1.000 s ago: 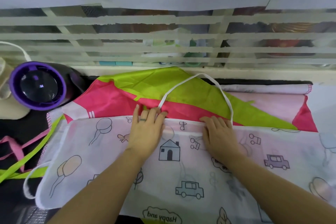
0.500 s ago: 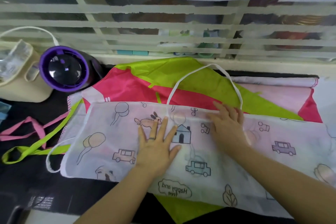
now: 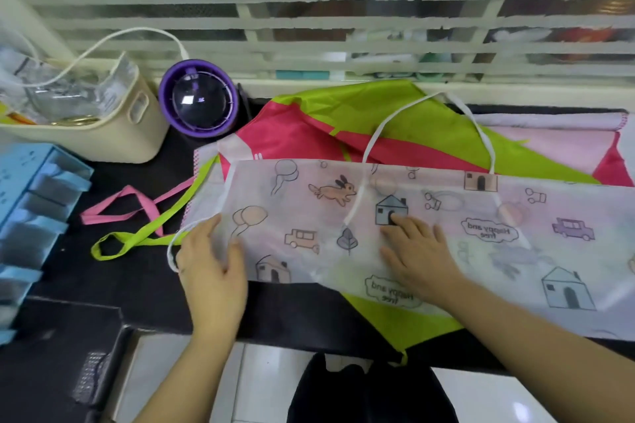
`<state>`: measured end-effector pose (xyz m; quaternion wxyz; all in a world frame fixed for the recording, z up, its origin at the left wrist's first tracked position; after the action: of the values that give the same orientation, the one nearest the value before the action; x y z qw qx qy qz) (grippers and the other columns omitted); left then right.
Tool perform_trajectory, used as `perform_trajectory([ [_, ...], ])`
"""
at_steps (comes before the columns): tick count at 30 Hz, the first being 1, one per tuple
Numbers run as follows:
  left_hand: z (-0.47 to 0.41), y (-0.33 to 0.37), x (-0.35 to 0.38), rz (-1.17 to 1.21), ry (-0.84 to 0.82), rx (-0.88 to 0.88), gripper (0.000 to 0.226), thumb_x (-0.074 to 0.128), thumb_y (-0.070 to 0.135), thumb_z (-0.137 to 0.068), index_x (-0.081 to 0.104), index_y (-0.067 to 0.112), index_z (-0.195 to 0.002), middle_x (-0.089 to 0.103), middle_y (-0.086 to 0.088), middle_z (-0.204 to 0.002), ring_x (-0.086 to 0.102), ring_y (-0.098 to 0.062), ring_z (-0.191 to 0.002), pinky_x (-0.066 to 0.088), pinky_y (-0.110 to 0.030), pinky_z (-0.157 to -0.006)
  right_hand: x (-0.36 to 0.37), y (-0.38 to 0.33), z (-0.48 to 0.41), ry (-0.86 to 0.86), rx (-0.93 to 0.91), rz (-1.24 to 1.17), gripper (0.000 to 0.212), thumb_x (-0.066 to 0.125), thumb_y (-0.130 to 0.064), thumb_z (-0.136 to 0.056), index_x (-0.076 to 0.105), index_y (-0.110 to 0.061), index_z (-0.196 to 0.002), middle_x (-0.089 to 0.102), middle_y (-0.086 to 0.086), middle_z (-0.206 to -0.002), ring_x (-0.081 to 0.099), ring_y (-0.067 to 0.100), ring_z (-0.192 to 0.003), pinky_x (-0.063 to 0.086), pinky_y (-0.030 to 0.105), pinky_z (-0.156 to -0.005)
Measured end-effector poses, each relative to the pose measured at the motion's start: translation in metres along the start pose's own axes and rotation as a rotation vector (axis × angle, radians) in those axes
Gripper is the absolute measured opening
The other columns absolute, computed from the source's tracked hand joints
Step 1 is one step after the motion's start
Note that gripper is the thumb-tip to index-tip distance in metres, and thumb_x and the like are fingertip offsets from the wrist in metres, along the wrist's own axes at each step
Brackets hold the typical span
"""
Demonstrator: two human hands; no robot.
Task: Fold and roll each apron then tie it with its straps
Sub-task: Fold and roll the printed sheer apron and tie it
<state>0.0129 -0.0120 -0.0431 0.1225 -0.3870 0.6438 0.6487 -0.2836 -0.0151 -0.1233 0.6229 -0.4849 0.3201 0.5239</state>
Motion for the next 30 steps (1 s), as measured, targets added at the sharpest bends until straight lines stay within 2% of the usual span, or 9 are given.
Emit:
perform_trajectory([
  [2,0.004,-0.04,-0.006,0.087,-0.009,-0.255,0.036,0.056,0.022,-0.094,0.054,0.012,-0.128,0.056,0.008,-0.107,0.051,-0.011,-0.101,0.04,-0.037,-0.095,0.001,-0.005,0.0,-0.004,0.047,0.02,0.069,0.007,-0.057,-0.086,0.036,-0.025,-0.139,0.024,-0.003,-0.154,0.018,0.018,-0.142,0.015,0.053,-0.114],
  [5,0.009,-0.072,-0.004,0.254,-0.102,-0.451,0.03,0.054,0.035,-0.095,0.059,0.016,-0.118,0.061,0.004,-0.108,0.056,-0.015,-0.105,0.042,-0.032,-0.091,0.001,-0.012,-0.001,0.003,0.114,0.012,0.043,0.028,-0.04,-0.099,0.037,-0.021,-0.137,0.023,-0.001,-0.154,0.016,0.019,-0.143,0.014,0.054,-0.114],
  [9,0.008,-0.057,-0.001,0.308,-0.21,-0.381,0.032,0.045,0.028,-0.1,0.054,0.016,-0.071,0.052,0.003,-0.07,0.048,-0.013,-0.069,0.037,-0.023,-0.061,0.0,-0.016,-0.001,0.004,0.175,-0.029,0.04,0.03,-0.036,-0.1,0.038,-0.019,-0.136,0.022,0.0,-0.156,0.016,0.02,-0.144,0.017,0.053,-0.113],
  [14,-0.02,-0.041,-0.025,0.228,-0.127,-0.154,0.039,0.042,0.025,-0.101,0.049,0.007,-0.067,0.046,-0.001,-0.063,0.042,-0.012,-0.06,0.033,-0.012,-0.051,0.001,-0.013,0.003,-0.006,0.17,-0.074,0.043,0.028,-0.039,-0.101,0.035,-0.022,-0.14,0.014,-0.005,-0.159,0.01,0.017,-0.146,0.014,0.059,-0.113],
  [16,-0.026,-0.054,-0.022,0.098,-0.222,-0.119,0.039,0.042,0.025,-0.101,0.048,0.012,-0.065,0.049,0.0,-0.062,0.046,-0.015,-0.06,0.035,-0.013,-0.053,0.003,-0.013,0.006,-0.015,0.152,-0.067,0.046,0.028,-0.042,-0.101,0.032,-0.024,-0.142,0.01,-0.006,-0.16,0.006,0.016,-0.146,0.011,0.06,-0.113],
  [20,-0.021,-0.094,-0.006,-0.291,-0.423,-0.182,0.032,0.041,0.03,-0.1,0.051,0.022,-0.071,0.059,-0.003,-0.074,0.057,-0.032,-0.08,0.044,-0.039,-0.077,0.013,-0.012,0.011,-0.087,0.141,0.042,0.059,0.019,-0.051,-0.1,0.007,-0.028,-0.152,-0.009,-0.007,-0.16,-0.009,0.016,-0.147,0.0,0.059,-0.113],
  [25,-0.026,-0.06,0.009,0.221,-0.504,-0.346,0.034,0.036,0.004,-0.097,0.068,0.015,-0.096,0.069,-0.002,-0.093,0.063,-0.016,-0.086,0.044,-0.02,-0.067,0.018,-0.013,0.01,-0.111,0.139,0.106,0.077,0.0,-0.07,-0.085,-0.004,-0.032,-0.152,-0.017,-0.006,-0.159,-0.016,0.017,-0.146,-0.002,0.06,-0.113],
  [27,-0.034,-0.056,0.019,0.365,-0.644,-0.467,0.038,0.034,-0.005,-0.094,0.068,0.011,-0.093,0.071,-0.008,-0.095,0.065,-0.018,-0.083,0.051,-0.025,-0.069,0.018,-0.011,0.01,-0.117,0.137,0.122,0.092,-0.012,-0.074,-0.07,-0.005,-0.032,-0.152,-0.017,-0.007,-0.159,-0.016,0.017,-0.146,-0.002,0.06,-0.113],
  [30,-0.049,-0.051,0.027,0.326,-0.825,-0.441,0.033,0.04,-0.001,-0.095,0.068,0.013,-0.106,0.072,-0.007,-0.106,0.068,-0.022,-0.096,0.054,-0.037,-0.087,0.017,-0.012,0.009,-0.137,0.136,0.13,0.076,0.003,-0.071,-0.087,-0.004,-0.031,-0.152,-0.015,-0.005,-0.159,-0.015,0.018,-0.146,0.0,0.06,-0.113],
])
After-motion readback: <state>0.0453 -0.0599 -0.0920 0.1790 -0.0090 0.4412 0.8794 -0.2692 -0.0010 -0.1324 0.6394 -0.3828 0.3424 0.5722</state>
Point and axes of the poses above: each hand's wrist, its own z-axis away from the middle knuckle, its own x-axis out of the palm, y = z × x, the point moved 7 cm from there along -z, towards the middle knuckle
